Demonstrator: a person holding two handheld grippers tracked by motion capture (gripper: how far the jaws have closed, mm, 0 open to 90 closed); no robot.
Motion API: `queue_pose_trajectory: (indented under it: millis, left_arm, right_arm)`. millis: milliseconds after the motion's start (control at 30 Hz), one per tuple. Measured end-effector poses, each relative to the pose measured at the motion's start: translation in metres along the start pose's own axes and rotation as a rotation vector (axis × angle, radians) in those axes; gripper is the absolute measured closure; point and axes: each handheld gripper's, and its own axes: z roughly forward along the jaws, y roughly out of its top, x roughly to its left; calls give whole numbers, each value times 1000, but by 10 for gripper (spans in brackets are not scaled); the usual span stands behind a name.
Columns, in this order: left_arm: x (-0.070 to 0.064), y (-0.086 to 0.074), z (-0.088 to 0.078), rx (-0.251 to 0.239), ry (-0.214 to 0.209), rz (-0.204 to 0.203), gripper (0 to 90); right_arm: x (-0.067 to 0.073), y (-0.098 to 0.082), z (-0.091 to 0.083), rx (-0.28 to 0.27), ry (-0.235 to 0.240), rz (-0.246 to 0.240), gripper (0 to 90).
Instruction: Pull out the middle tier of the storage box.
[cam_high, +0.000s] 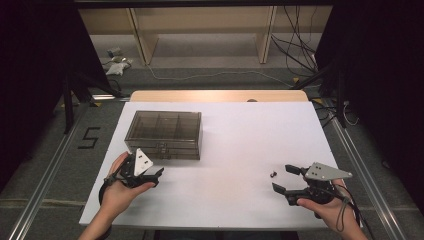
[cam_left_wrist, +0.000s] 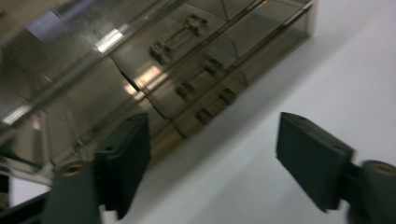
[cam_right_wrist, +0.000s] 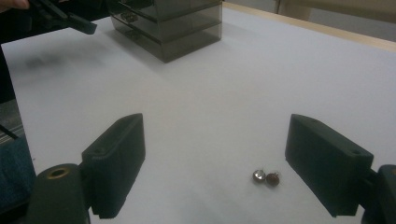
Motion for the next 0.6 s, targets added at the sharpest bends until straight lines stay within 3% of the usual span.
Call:
queue_pose_trajectory:
  millis: [33, 67, 200, 267, 600]
  left_arm:
    - [-3, 2, 6, 0, 28, 61, 363]
    - [-3, 2, 6, 0, 28, 61, 392]
    - [-10, 3, 17, 1, 113, 258, 493]
    - [-12, 3, 21, 2, 141, 327, 528]
    - [-18, 2, 35, 36, 184, 506, 592]
  right_arm:
    - [0, 0, 0, -1, 2, 4, 209]
    - [0, 0, 0, -1, 2, 4, 209]
    - [0, 0, 0, -3, 7, 8, 212]
    - [0, 0, 1, -2, 11, 10, 213]
    - [0, 0, 1, -3, 13, 17, 218]
